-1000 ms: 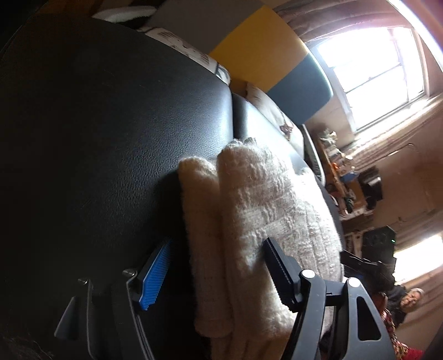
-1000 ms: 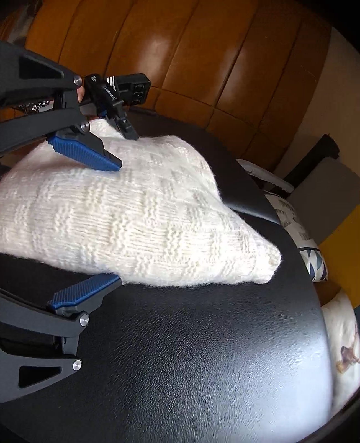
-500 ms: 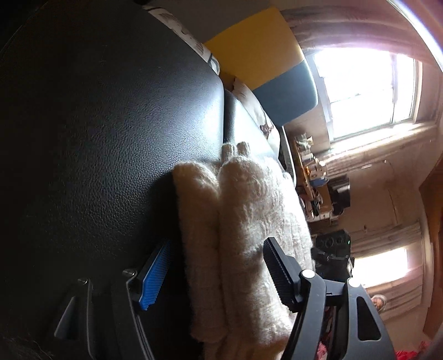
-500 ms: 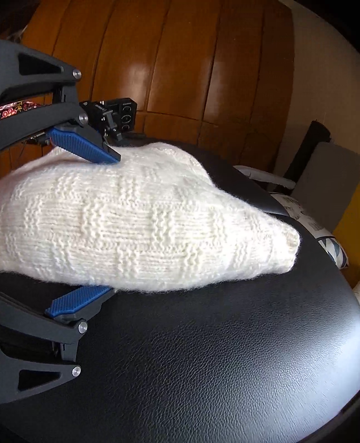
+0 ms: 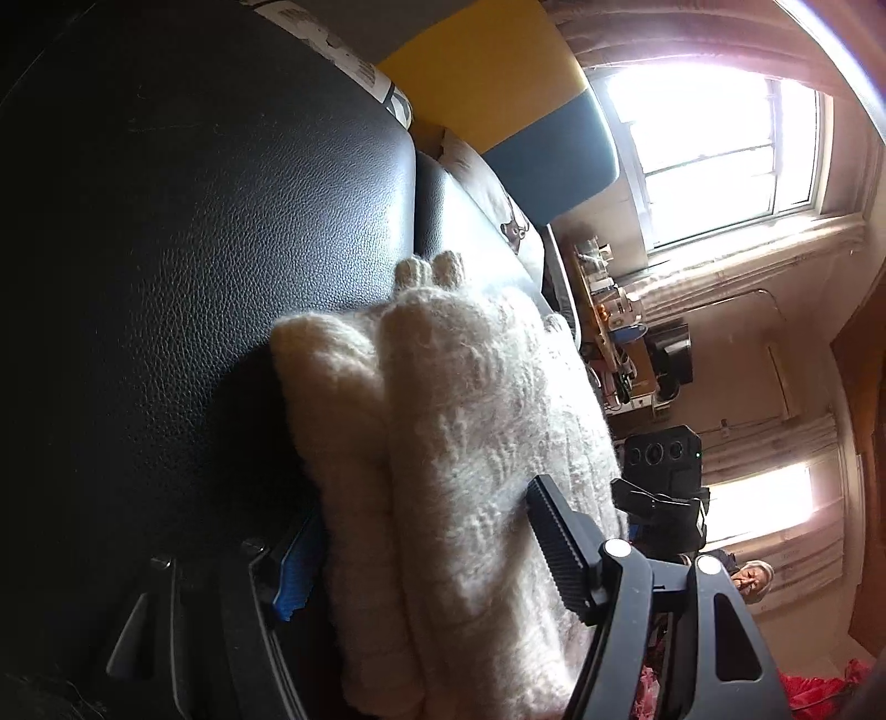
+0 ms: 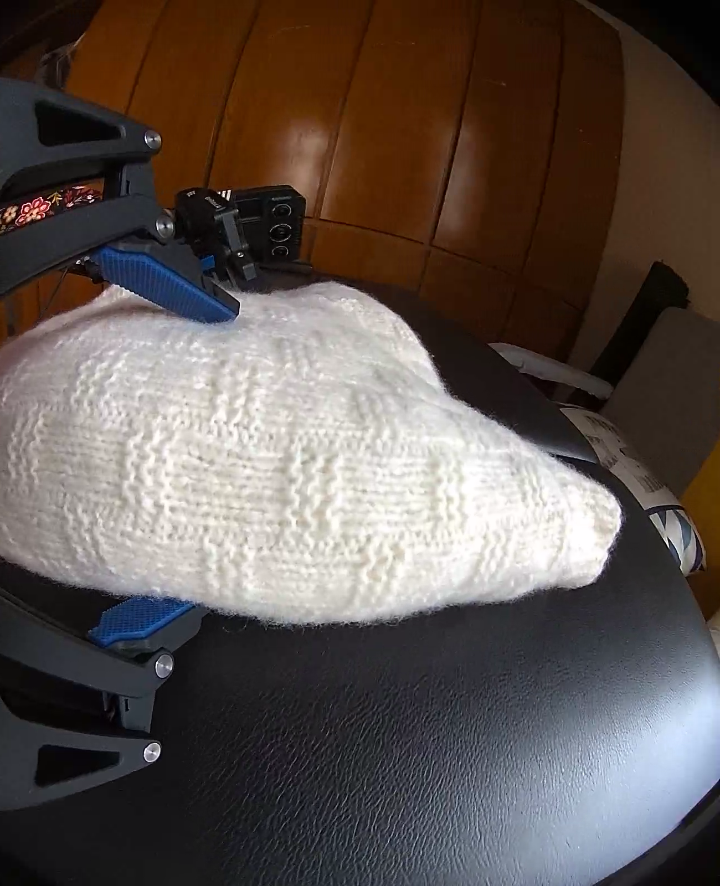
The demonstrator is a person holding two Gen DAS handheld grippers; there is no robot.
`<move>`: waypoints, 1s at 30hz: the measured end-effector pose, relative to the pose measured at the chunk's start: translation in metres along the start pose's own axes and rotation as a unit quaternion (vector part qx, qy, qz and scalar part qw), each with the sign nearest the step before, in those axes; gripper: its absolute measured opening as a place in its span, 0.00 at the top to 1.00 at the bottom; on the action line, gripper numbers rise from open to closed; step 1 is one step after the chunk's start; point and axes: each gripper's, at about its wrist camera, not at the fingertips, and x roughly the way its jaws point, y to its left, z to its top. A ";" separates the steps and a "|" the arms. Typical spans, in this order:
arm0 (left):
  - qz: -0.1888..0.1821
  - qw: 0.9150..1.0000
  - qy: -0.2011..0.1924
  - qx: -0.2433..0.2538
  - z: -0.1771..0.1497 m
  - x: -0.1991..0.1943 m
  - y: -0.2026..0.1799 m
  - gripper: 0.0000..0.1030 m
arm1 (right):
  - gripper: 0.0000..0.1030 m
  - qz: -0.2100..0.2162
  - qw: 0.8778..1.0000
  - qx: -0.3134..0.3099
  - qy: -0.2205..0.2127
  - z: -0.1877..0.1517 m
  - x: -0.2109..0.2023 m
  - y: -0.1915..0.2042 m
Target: Fold clothes
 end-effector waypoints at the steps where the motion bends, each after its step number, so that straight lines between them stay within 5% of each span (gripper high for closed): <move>1: 0.001 1.000 0.001 0.004 0.000 0.000 -0.001 0.33 | 0.13 0.000 1.000 -0.001 0.000 0.001 0.002 0.001; 9: 0.021 0.998 -0.022 0.049 -0.012 0.011 -0.014 0.36 | 0.11 -0.031 0.999 -0.022 0.009 0.002 0.015 0.013; 14: 0.045 0.996 -0.051 0.059 -0.021 0.009 -0.016 0.47 | 0.24 -0.065 0.997 -0.042 -0.009 -0.005 0.016 0.021; 19: 0.077 0.991 -0.083 0.073 -0.035 0.010 -0.027 0.59 | 0.38 -0.053 0.998 -0.021 -0.035 -0.011 0.012 0.018; 24: 0.142 0.976 -0.113 0.125 -0.054 0.009 -0.066 0.67 | 0.46 -0.066 0.996 -0.034 -0.054 -0.018 0.002 0.031; 30: 0.123 0.978 -0.122 0.116 -0.079 0.006 -0.090 0.69 | 0.48 -0.061 0.995 -0.047 -0.068 -0.031 -0.025 0.037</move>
